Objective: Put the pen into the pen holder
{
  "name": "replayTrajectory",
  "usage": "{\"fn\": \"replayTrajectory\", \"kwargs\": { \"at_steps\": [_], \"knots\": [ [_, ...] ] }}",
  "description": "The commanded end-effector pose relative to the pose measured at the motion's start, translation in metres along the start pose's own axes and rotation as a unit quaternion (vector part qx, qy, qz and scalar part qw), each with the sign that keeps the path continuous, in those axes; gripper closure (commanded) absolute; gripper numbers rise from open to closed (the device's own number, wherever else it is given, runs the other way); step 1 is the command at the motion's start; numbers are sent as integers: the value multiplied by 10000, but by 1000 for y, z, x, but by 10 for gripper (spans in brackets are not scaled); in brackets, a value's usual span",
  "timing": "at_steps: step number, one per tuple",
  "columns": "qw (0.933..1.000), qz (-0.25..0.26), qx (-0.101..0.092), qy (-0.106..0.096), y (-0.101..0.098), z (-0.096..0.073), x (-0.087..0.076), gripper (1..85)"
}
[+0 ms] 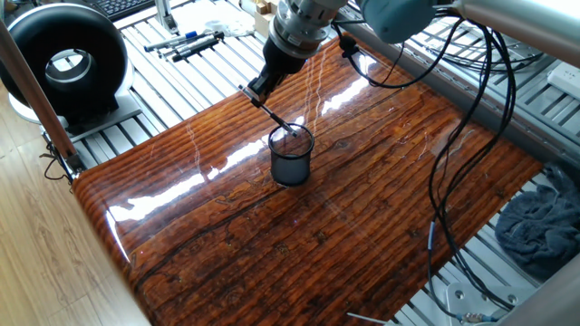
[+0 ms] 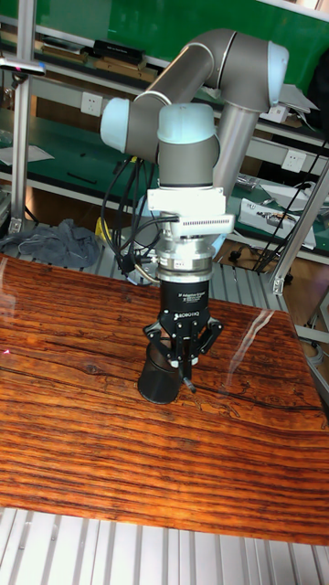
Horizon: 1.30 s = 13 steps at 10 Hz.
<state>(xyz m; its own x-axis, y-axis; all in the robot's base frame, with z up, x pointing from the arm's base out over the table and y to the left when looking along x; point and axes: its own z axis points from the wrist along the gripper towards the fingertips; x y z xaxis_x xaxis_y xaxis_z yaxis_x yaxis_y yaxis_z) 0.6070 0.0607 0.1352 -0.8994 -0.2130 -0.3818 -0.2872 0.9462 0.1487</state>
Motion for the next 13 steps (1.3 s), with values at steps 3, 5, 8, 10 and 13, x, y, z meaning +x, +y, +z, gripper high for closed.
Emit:
{"fn": "replayTrajectory", "kwargs": {
  "at_steps": [3, 5, 8, 10, 13],
  "knots": [
    [9994, 6, -208, -279, 4, 1, -6, 700],
    [9993, -104, -193, -292, 3, 1, -7, 627],
    [9991, -147, -241, -302, 5, 1, -7, 537],
    [9992, -135, -268, -271, 6, 1, -6, 540],
    [9981, -508, -55, 351, -11, 10, 18, 557]
  ]
}}
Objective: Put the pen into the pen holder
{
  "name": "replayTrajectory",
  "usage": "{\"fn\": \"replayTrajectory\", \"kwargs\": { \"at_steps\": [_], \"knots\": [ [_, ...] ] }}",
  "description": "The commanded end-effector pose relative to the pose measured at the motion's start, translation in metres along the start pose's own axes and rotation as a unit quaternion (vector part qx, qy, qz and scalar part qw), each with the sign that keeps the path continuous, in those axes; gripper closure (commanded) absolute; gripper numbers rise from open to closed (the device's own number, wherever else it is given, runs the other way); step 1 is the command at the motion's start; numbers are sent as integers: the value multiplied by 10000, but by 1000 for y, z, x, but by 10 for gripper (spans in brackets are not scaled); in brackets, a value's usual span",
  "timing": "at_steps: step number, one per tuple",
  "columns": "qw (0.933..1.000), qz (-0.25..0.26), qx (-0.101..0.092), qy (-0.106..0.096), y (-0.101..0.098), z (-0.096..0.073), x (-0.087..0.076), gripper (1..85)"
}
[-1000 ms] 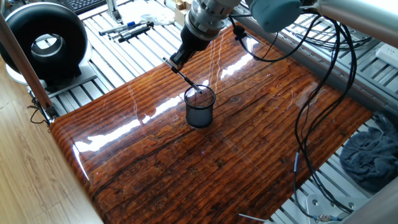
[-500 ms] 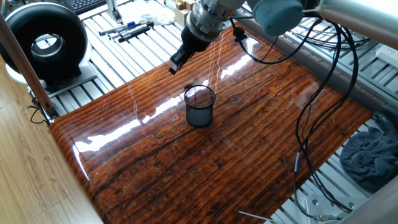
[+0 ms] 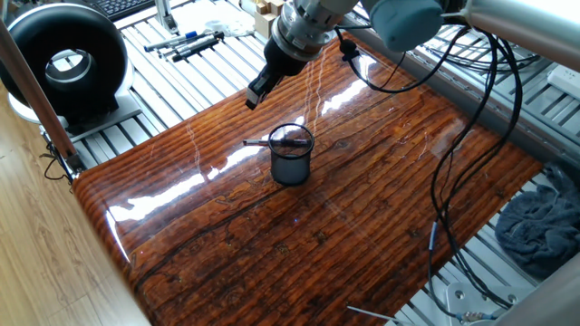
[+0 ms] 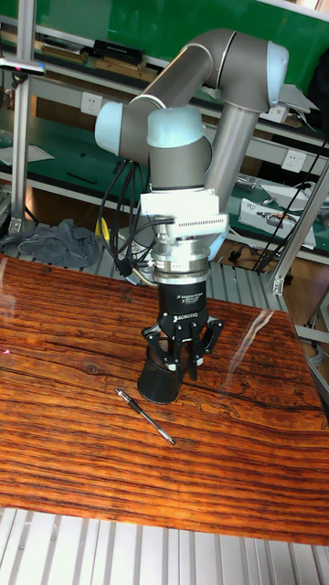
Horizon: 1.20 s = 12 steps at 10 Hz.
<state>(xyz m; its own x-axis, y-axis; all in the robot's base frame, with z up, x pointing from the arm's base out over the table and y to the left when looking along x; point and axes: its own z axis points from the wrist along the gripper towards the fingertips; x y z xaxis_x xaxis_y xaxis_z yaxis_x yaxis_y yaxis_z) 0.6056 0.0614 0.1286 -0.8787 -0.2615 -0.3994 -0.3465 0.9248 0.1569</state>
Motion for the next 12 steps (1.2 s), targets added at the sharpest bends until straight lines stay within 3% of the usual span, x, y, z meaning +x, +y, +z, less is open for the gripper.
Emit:
{"fn": "replayTrajectory", "kwargs": {
  "at_steps": [1, 2, 6, 7, 10, 12],
  "knots": [
    [9963, -303, 94, 799, -12, 5, 32, 557],
    [9942, -426, 177, 972, -17, 5, 39, 557],
    [9942, -429, 248, 959, -20, 10, 33, 563],
    [9925, -584, 351, 1013, -26, 11, 32, 563],
    [9901, -732, 403, 1131, -27, 20, 24, 563],
    [9865, -989, 599, 1159, -36, 24, 15, 607]
  ]
}}
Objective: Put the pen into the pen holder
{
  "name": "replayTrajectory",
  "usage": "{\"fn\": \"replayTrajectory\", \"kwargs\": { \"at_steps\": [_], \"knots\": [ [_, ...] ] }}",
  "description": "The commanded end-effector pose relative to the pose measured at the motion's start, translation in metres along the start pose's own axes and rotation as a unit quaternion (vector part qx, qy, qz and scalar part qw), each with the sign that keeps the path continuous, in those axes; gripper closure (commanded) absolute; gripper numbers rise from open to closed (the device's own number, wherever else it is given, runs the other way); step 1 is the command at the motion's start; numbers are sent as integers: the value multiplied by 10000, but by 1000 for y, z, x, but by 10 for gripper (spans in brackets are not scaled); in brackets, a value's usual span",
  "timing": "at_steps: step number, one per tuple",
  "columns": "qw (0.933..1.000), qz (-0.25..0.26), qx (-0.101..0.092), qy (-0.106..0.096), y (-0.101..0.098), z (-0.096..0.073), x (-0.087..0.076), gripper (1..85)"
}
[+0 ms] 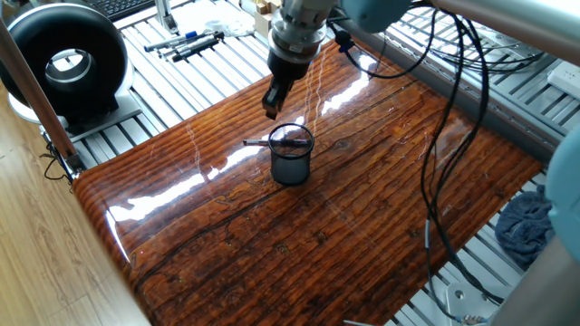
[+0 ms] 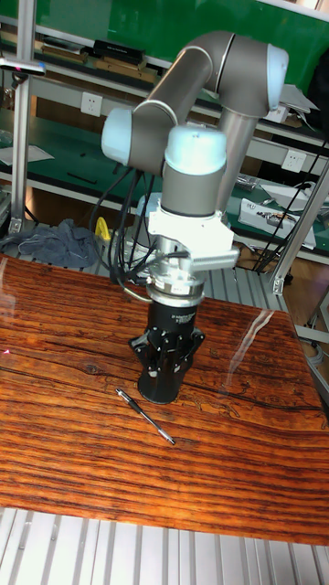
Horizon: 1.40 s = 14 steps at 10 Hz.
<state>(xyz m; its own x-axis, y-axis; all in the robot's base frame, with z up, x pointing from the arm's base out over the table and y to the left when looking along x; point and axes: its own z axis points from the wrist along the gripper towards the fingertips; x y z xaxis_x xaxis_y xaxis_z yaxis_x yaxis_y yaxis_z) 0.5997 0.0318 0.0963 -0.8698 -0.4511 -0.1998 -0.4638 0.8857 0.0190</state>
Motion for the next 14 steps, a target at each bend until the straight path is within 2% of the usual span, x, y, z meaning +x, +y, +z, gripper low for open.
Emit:
{"fn": "replayTrajectory", "kwargs": {
  "at_steps": [1, 6, 9, 12, 14],
  "knots": [
    [9997, -235, 105, 53, -5, 5, -12, 607],
    [9970, -641, -308, 294, 5, 26, -13, 587],
    [9946, -830, -383, 482, 4, 36, -8, 583],
    [9916, -880, -486, 816, 4, 46, 5, 583],
    [9920, -834, -489, 814, 6, 54, 3, 583]
  ]
}}
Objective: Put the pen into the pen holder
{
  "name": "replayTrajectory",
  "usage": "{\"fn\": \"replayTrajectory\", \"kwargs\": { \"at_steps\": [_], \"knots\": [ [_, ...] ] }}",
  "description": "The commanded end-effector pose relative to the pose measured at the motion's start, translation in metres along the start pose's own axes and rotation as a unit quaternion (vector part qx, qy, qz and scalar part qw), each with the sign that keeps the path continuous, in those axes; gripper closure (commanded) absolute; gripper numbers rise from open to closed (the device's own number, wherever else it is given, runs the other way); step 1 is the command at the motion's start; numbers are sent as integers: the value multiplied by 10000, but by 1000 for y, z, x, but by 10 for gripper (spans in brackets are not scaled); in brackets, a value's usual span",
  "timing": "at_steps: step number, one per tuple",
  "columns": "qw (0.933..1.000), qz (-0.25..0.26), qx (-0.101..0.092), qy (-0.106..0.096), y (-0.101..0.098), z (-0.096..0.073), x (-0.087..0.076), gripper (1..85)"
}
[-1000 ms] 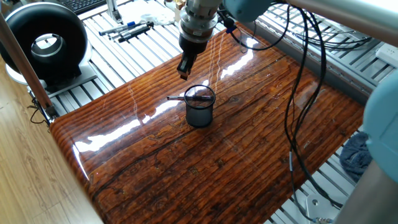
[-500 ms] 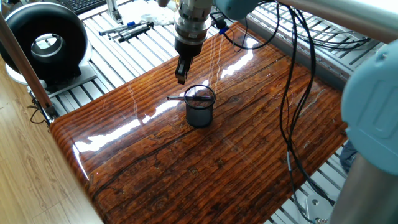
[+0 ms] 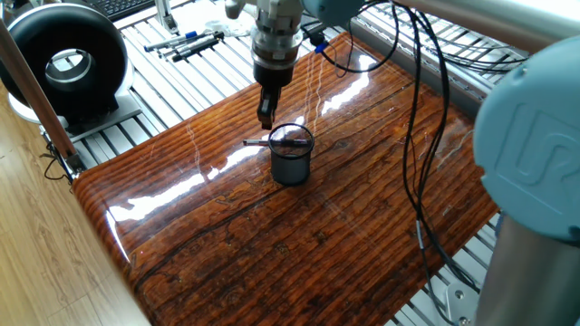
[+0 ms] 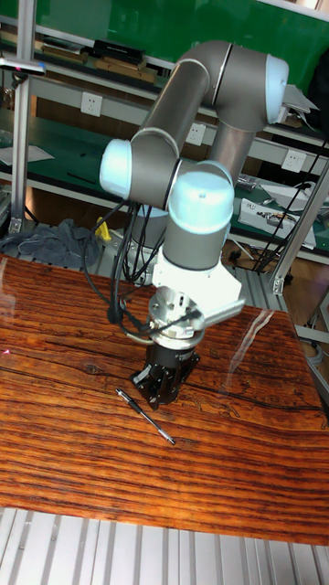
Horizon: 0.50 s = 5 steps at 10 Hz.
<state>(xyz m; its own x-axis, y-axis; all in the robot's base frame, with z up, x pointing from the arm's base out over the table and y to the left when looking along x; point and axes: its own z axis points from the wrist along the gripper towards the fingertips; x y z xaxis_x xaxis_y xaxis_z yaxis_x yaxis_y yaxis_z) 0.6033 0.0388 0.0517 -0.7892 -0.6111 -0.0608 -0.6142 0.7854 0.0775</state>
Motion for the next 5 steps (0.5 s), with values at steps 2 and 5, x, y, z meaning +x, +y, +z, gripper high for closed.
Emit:
{"fn": "replayTrajectory", "kwargs": {
  "at_steps": [2, 5],
  "knots": [
    [10000, 28, -36, 10, -4, 17, -7, 583],
    [10000, 19, 72, -42, -14, 28, -12, 583]
  ]
}}
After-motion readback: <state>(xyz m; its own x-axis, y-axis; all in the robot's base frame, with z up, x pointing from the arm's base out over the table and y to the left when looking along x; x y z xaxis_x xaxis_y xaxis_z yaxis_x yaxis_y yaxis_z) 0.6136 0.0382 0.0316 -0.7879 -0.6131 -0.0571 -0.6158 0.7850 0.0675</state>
